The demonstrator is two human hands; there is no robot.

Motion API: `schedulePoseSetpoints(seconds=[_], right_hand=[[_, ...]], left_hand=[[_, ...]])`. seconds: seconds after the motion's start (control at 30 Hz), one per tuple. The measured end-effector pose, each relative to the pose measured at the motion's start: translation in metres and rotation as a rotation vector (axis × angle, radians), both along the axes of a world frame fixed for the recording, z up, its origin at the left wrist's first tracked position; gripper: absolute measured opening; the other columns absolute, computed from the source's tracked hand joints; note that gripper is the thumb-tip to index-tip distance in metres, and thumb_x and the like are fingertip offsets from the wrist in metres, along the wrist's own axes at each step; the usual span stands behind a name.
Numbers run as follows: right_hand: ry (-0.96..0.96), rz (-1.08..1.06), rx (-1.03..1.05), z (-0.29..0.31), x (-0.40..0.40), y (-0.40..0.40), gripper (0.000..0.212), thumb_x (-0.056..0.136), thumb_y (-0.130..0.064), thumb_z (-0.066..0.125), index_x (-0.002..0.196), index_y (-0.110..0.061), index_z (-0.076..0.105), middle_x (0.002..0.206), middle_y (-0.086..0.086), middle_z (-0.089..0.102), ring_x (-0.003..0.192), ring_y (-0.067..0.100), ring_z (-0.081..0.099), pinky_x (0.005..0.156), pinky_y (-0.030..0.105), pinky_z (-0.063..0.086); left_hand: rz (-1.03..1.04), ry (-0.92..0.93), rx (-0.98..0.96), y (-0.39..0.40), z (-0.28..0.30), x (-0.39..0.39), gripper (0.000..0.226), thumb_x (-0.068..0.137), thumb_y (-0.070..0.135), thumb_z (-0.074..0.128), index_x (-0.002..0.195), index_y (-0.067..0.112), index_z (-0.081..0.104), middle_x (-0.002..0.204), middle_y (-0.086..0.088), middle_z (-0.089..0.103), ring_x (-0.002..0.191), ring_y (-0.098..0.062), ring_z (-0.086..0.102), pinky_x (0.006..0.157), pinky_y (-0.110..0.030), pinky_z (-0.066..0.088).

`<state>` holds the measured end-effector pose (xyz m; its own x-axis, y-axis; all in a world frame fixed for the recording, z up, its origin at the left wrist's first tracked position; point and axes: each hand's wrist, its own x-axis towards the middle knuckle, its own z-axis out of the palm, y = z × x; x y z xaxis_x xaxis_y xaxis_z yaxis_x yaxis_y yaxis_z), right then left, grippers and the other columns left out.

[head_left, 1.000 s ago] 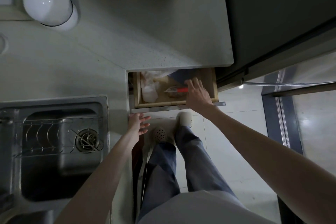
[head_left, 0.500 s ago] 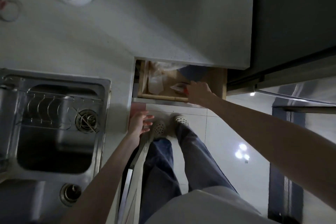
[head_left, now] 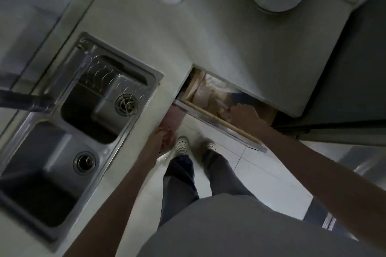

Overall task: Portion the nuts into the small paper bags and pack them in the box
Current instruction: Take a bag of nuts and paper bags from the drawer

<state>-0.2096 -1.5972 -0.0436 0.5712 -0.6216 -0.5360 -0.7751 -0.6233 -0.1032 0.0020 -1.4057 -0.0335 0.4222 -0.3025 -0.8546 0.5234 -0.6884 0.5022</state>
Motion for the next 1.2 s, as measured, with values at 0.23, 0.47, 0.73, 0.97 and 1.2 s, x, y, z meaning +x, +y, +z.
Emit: schedulePoseSetpoints(seconds=[0.23,0.47,0.73,0.97,1.2], right_hand=[[-0.044,0.138,0.029,0.049,0.035,0.012,0.027,0.093,-0.013,0.046,0.116,-0.01,0.06,0.108,0.014,0.065,0.101,0.032,0.062,0.077,0.035,0.044],[-0.131,0.468,-0.102,0.098,0.074,0.05,0.029,0.091,-0.034,0.052,0.089,-0.009,0.065,0.088,0.008,0.068,0.08,0.026,0.065,0.065,0.031,0.045],[-0.046,0.842,-0.063,0.109,0.113,0.136,0.028,0.093,-0.028,0.049,0.072,-0.011,0.056,0.068,0.002,0.059,0.068,0.019,0.062,0.064,0.028,0.048],[0.059,1.218,-0.214,0.09,0.081,0.234,0.028,0.094,-0.017,0.039,0.104,-0.011,0.065,0.105,0.004,0.068,0.098,0.02,0.064,0.077,0.029,0.05],[0.117,1.302,-0.107,0.06,0.026,0.315,0.029,0.095,-0.02,0.041,0.108,-0.012,0.065,0.106,0.005,0.069,0.098,0.019,0.065,0.072,0.024,0.045]], left_hand=[[0.104,-0.123,-0.077,0.075,0.028,-0.014,0.019,0.087,0.032,0.049,0.085,0.022,0.064,0.073,0.011,0.072,0.072,-0.012,0.064,0.066,-0.031,0.044],[0.396,-0.16,-0.078,0.183,0.023,-0.053,0.029,0.101,0.026,0.038,0.107,0.014,0.063,0.107,-0.005,0.07,0.09,-0.022,0.06,0.073,-0.034,0.045],[0.756,-0.16,-0.038,0.298,0.021,-0.141,0.026,0.1,0.019,0.036,0.104,0.013,0.061,0.104,-0.006,0.069,0.082,-0.02,0.06,0.068,-0.032,0.044],[1.063,-0.204,0.057,0.398,0.015,-0.272,0.027,0.101,0.023,0.036,0.103,0.011,0.06,0.102,-0.007,0.067,0.085,-0.02,0.057,0.067,-0.031,0.044],[1.348,-0.103,0.083,0.462,0.005,-0.413,0.026,0.101,0.019,0.034,0.098,0.014,0.06,0.099,-0.007,0.067,0.083,-0.021,0.056,0.065,-0.031,0.042]])
